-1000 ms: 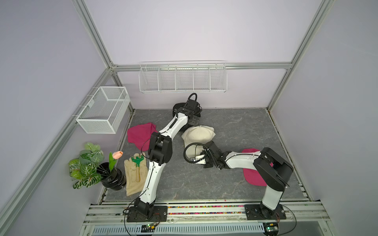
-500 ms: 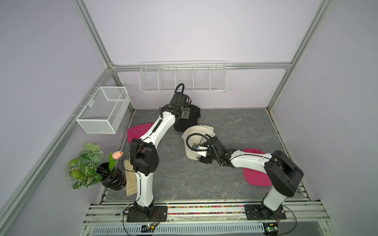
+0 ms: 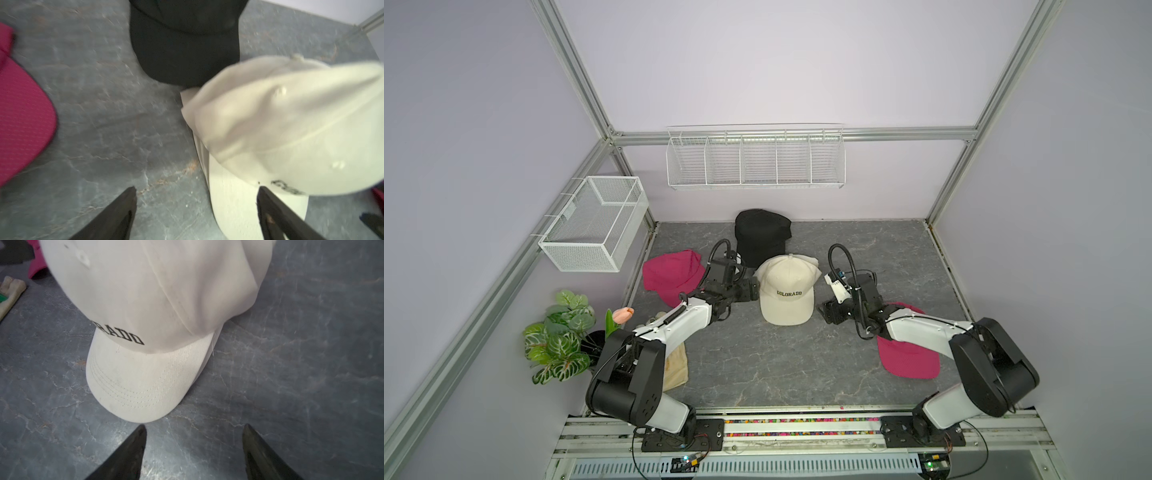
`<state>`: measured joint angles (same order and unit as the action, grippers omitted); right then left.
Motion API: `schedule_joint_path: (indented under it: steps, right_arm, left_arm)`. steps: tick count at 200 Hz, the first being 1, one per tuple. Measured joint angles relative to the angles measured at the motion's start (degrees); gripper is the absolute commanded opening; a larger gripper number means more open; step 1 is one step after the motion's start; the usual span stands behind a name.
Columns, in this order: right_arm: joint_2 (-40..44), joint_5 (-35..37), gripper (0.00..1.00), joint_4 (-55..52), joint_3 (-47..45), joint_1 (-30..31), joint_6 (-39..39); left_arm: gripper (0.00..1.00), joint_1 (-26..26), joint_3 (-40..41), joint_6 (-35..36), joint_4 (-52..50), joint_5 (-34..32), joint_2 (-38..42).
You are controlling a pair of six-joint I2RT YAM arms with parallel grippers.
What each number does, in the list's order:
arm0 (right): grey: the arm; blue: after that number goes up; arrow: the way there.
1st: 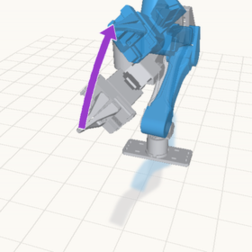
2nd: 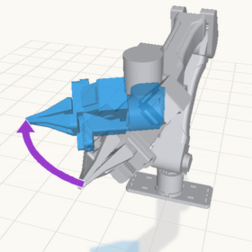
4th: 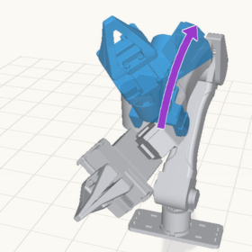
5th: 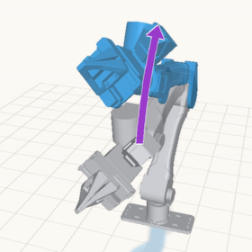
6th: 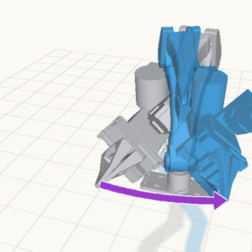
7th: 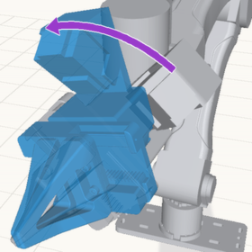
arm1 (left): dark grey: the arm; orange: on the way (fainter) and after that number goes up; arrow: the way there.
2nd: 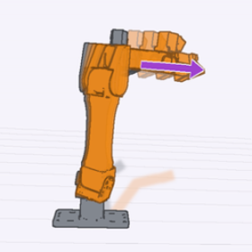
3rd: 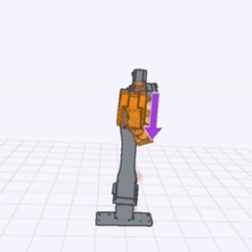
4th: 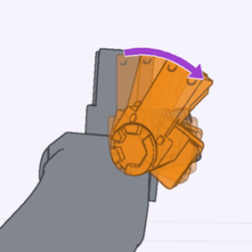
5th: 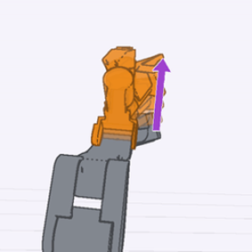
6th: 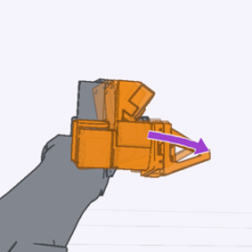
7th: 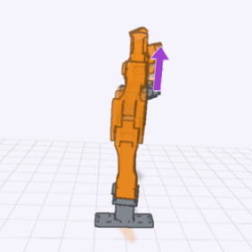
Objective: Stack the baseball caps by color
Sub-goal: Move the baseball cap to the center of the board.
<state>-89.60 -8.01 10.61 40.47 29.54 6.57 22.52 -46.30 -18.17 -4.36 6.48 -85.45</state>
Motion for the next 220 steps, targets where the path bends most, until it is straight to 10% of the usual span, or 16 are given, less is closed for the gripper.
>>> schedule_joint_path:
  steps: [71, 220]
  right_arm:
    - [-13.1, -6.4, 0.60, 7.7, 6.1, -0.3, 0.7]
    - [-20.1, -6.1, 0.45, 12.4, 11.6, -0.7, 10.9]
  left_arm:
    - [0.73, 0.0, 1.7, -2.7, 6.5, 8.6, -8.5]
    - [0.65, 1.4, -18.7, 2.6, 0.2, 5.4, -25.4]
